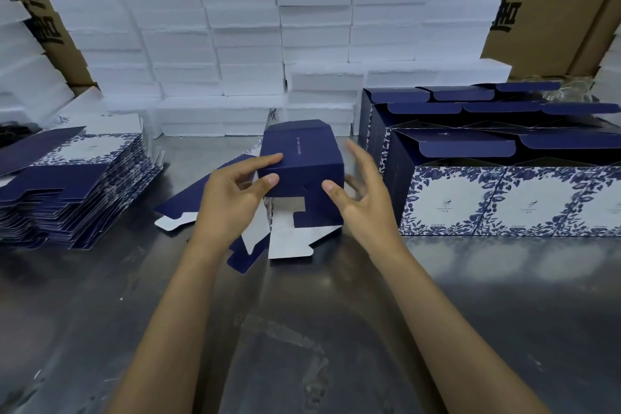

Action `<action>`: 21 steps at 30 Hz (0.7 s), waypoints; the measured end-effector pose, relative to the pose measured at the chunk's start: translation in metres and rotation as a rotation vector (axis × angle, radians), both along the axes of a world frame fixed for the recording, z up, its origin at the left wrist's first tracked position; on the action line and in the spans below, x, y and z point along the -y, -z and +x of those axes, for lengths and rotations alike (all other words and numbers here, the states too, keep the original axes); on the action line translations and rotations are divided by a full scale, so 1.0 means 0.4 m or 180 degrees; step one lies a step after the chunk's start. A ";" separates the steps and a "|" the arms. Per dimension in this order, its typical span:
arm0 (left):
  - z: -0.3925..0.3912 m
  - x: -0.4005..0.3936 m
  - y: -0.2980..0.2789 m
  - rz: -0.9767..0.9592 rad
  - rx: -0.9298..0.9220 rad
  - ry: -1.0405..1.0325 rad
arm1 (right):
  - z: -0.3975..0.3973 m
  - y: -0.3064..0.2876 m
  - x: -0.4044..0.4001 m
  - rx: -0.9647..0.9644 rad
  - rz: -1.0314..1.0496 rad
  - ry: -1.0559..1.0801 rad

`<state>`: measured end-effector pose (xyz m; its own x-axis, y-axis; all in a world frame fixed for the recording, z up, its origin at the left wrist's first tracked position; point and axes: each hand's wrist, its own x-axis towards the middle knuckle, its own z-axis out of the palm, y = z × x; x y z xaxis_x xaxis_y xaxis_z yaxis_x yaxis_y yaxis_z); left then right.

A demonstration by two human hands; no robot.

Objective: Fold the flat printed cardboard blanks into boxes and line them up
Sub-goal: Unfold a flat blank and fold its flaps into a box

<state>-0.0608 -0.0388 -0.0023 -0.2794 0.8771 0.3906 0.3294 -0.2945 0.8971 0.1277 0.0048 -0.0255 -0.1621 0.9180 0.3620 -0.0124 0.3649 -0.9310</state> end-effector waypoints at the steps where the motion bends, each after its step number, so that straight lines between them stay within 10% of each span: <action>1: -0.001 -0.001 -0.001 0.0091 0.0094 -0.0126 | 0.005 0.008 -0.002 0.0003 -0.0245 -0.0035; 6: -0.010 0.002 -0.007 0.0267 0.1244 -0.0615 | 0.021 0.016 -0.004 0.0213 -0.1012 -0.0161; 14: 0.093 -0.016 0.027 -0.0884 0.2391 0.0111 | 0.013 -0.035 0.012 -0.0125 -0.0046 -0.0422; 21: 0.195 0.008 0.055 -0.2555 0.1501 0.1481 | 0.036 -0.036 0.003 0.0564 0.0418 -0.0133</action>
<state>0.0174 -0.0419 -0.0244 0.1802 0.8910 -0.4168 -0.0988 0.4380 0.8935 0.1419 0.0037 -0.0110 -0.2709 0.8559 0.4405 0.1296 0.4859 -0.8644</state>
